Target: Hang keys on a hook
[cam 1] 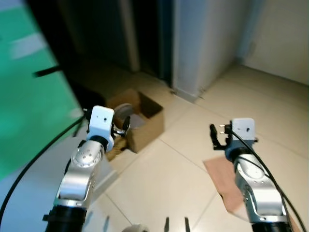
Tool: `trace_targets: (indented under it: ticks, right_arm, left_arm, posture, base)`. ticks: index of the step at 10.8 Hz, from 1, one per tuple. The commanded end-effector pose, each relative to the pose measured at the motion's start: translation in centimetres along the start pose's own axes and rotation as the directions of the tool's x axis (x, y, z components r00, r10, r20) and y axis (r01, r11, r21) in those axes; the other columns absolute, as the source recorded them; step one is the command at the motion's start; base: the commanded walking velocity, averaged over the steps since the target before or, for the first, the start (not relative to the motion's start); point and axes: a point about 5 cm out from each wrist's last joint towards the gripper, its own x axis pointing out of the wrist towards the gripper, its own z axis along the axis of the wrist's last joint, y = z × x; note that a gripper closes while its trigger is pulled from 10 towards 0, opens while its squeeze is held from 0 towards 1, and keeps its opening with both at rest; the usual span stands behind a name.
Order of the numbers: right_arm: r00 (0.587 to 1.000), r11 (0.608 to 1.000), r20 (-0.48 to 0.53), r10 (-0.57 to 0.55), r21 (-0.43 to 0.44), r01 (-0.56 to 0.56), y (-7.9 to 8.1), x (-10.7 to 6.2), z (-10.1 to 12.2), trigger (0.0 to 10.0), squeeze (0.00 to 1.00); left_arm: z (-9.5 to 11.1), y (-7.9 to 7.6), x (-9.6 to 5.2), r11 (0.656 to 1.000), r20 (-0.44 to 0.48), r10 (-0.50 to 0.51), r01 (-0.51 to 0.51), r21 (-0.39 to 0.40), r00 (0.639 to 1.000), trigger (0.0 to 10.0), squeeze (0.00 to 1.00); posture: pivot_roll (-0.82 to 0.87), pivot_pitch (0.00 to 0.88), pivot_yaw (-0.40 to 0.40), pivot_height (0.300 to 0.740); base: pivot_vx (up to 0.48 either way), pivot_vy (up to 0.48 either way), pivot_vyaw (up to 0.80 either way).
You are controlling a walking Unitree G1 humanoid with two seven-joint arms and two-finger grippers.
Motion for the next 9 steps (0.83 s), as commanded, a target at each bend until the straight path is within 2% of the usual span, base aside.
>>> trace_targets:
  ticks: [1, 3, 9]
  right_arm:
    - [1.000, 1.000, -0.011, 0.024, 0.007, -0.024, 0.7, 0.1, 0.0, 10.0, 1.00]
    - [0.998, 0.997, 0.022, 0.053, 0.056, -0.055, 1.2, 0.3, 0.5, 10.0, 1.00]
    - [0.996, 0.995, 0.045, 0.074, 0.060, -0.077, 1.6, 0.9, 1.0, 10.0, 1.00]
  left_arm:
    - [0.0, 0.7, -0.1, 0.999, 0.002, 0.027, -0.027, 0.017, 1.000, 10.0, 1.00]
    - [-0.2, 0.9, -0.3, 0.999, -0.002, 0.033, -0.033, 0.022, 0.999, 10.0, 1.00]
    - [-0.3, 1.3, -0.7, 1.000, -0.012, 0.029, -0.029, -0.001, 1.000, 10.0, 1.00]
  posture:
    - [-0.13, 0.000, 0.055, 0.740]
    - [-0.11, 0.000, 0.038, 0.740]
    - [-0.10, 0.000, 0.022, 0.740]
  base:
    - [0.000, 0.000, 0.80]
    - [0.000, 0.000, 0.80]
    - [0.000, 0.000, 0.80]
